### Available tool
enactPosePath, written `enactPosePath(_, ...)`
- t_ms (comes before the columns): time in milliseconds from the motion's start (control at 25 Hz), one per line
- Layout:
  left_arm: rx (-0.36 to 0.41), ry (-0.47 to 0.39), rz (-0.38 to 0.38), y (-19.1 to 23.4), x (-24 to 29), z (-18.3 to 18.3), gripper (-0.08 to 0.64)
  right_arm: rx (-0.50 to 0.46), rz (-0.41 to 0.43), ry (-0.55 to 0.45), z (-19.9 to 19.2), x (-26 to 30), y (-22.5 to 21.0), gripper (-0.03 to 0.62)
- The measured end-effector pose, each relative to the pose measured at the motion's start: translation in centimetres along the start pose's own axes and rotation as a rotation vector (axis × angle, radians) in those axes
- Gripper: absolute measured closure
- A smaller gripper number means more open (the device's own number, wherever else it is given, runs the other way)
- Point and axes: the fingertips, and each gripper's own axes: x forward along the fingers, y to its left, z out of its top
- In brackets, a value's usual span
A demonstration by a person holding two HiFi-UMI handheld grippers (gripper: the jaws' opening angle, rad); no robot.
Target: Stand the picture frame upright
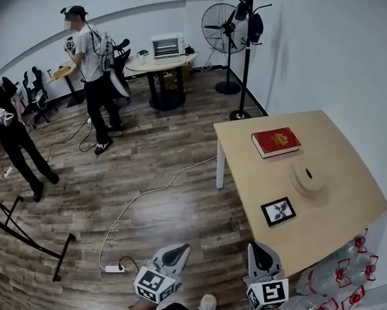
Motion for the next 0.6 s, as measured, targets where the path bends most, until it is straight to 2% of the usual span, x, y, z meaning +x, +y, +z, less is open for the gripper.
enactPosePath(160,-0.005,0.005,-0.004,1.9,0.9,0.1,0.557,0.009,-0.012,0.011,0.3,2.5,-0.6,0.583)
enactPosePath(400,-0.016,0.048,-0.062,6.5,3.7,-0.4,0.557,0.009,-0.054,0.025,0.5,7.7,-1.0,0.583)
enactPosePath(600,0.091,0.038,-0.129,11.5,7.0,2.1,0.557,0.042,-0.148,0.022,0.5,13.5,-2.3,0.583)
